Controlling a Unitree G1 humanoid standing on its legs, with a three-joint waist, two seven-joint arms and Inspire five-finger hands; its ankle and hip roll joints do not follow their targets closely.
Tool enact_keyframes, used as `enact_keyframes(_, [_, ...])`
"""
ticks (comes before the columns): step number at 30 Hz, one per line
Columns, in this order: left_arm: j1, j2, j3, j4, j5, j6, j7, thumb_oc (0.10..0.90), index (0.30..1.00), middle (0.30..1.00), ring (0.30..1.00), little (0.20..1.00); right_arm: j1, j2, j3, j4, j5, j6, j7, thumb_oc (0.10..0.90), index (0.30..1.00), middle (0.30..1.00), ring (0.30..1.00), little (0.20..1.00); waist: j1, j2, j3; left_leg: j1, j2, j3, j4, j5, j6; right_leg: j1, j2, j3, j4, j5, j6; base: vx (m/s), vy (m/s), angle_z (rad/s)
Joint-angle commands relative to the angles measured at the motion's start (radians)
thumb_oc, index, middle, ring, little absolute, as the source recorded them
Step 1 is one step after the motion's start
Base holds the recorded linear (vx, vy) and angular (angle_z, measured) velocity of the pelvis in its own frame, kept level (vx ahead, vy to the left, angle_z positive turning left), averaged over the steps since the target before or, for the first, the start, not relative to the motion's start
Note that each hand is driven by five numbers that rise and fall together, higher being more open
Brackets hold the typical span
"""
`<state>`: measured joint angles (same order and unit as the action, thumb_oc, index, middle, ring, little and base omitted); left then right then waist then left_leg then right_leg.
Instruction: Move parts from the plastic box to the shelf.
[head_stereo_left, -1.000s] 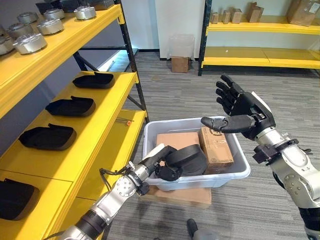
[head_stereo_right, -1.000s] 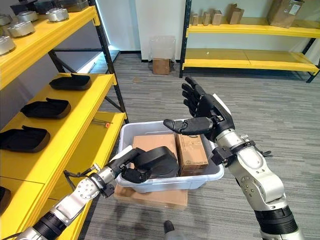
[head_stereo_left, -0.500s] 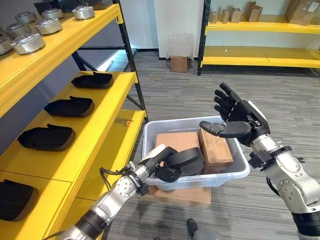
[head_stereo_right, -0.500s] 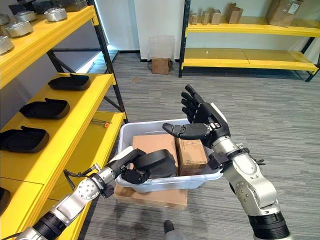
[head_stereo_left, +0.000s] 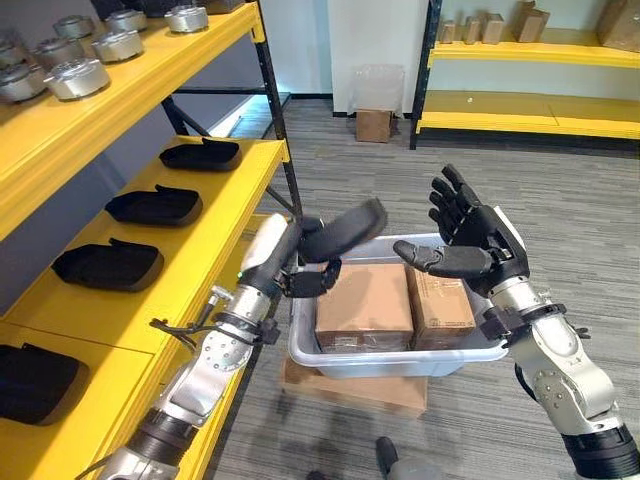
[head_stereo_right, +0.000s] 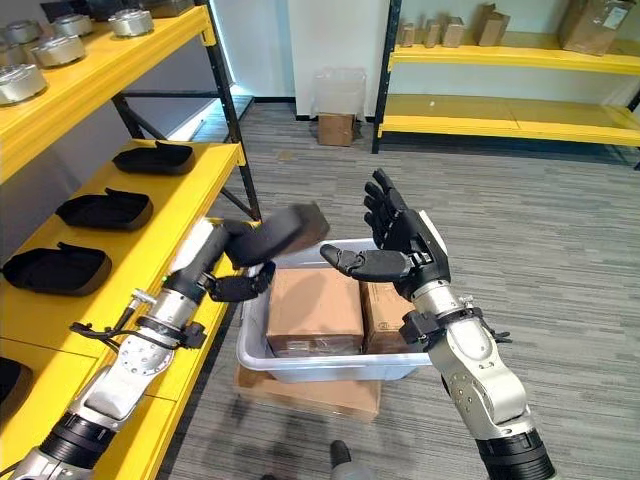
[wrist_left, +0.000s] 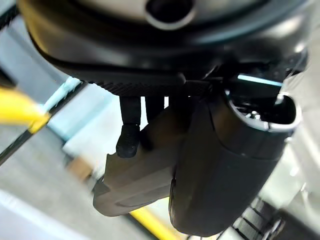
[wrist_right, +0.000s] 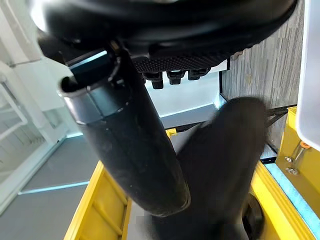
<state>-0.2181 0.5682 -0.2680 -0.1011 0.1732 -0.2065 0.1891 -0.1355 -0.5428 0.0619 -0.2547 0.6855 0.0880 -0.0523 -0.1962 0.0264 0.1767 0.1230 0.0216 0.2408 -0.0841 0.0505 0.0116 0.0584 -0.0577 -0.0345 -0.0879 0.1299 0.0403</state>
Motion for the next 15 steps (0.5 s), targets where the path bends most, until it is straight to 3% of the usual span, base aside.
enact_keyframes(1, [-0.149, 0.022, 0.080, -0.105, 0.024, -0.131, 0.108, 0.400, 0.300, 0.300, 0.300, 0.300, -0.100, 0.031, -0.055, -0.035, -0.054, -0.156, -0.033, 0.900, 1.000, 1.000, 1.000, 1.000, 0.034, -0.011, -0.053, 0.029, 0.096, -0.024, 0.017, -0.106, -0.050, 0.047, -0.015, -0.018, 0.034, -0.148, 0.028, 0.00, -0.067, 0.02])
enact_keyframes(8, [-0.069, 0.041, 0.163, -0.182, 0.033, -0.135, 0.118, 0.400, 0.300, 0.300, 0.300, 0.300, -0.067, 0.052, -0.029, -0.023, -0.060, -0.184, -0.058, 0.900, 1.000, 1.000, 1.000, 1.000, 0.070, -0.002, -0.041, -0.002, 0.084, -0.064, 0.059, -0.113, -0.052, 0.045, -0.014, -0.038, 0.050, -0.162, 0.010, 0.01, -0.092, 0.04])
enact_keyframes(13, [-0.005, 0.042, 0.184, -0.232, 0.075, -0.155, 0.130, 0.400, 0.300, 0.300, 0.300, 0.300, -0.071, 0.057, -0.016, -0.023, -0.111, -0.207, -0.077, 0.900, 1.000, 1.000, 1.000, 1.000, 0.101, 0.007, -0.028, -0.038, 0.116, -0.098, 0.031, -0.060, -0.084, 0.036, -0.014, -0.072, 0.046, -0.173, -0.003, -0.05, -0.041, 0.25])
enact_keyframes(15, [0.021, 0.037, 0.193, -0.244, 0.093, -0.182, 0.131, 0.400, 0.300, 0.300, 0.300, 0.300, -0.059, 0.051, -0.028, -0.021, -0.148, -0.232, -0.098, 0.900, 1.000, 1.000, 1.000, 1.000, 0.101, 0.010, -0.019, -0.075, 0.146, -0.015, 0.048, -0.039, -0.101, 0.036, -0.035, -0.148, 0.044, -0.174, -0.001, -0.20, 0.024, 0.36])
